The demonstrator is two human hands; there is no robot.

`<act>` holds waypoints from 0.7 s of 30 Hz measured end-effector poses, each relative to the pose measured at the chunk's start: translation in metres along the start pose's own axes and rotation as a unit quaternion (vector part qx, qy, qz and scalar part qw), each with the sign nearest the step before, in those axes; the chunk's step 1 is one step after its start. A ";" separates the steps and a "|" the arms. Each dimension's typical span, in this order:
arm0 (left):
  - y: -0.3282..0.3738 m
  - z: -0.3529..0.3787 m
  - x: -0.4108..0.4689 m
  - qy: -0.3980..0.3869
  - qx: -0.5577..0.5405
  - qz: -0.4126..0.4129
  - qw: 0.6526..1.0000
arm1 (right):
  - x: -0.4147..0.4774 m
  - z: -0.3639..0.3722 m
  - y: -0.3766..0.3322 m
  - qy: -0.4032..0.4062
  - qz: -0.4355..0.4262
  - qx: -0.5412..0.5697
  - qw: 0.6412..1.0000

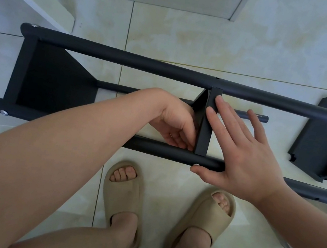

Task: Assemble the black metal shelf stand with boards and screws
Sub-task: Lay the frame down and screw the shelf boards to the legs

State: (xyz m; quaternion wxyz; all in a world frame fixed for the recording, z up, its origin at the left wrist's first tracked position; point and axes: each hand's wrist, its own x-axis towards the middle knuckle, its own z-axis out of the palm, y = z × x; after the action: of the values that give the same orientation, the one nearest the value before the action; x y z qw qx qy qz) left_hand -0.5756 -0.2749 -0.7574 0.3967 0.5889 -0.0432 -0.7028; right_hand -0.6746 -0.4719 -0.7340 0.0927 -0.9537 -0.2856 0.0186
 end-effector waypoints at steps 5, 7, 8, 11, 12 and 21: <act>-0.001 0.001 0.001 0.001 -0.014 0.015 1.000 | 0.001 0.000 0.001 -0.002 -0.001 0.000 1.000; -0.001 0.001 0.002 0.001 -0.026 0.020 0.999 | 0.000 0.001 0.000 -0.001 0.000 0.002 1.000; -0.001 0.001 0.002 0.000 -0.032 0.022 0.999 | 0.000 0.001 0.000 0.001 0.000 0.003 1.000; -0.002 0.002 0.001 -0.002 -0.038 0.028 0.999 | 0.000 0.001 0.000 0.005 -0.002 0.003 1.000; -0.002 0.002 0.001 -0.003 -0.039 0.029 0.999 | 0.000 0.001 0.000 0.005 -0.002 0.003 1.000; 0.000 -0.003 -0.005 0.001 0.035 -0.007 0.999 | 0.000 0.000 0.000 0.002 0.000 0.002 1.000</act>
State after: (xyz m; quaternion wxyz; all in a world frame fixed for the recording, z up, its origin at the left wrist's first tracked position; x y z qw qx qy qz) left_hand -0.5728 -0.2704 -0.7548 0.3708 0.6032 -0.0634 -0.7033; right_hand -0.6745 -0.4716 -0.7340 0.0951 -0.9534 -0.2857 0.0172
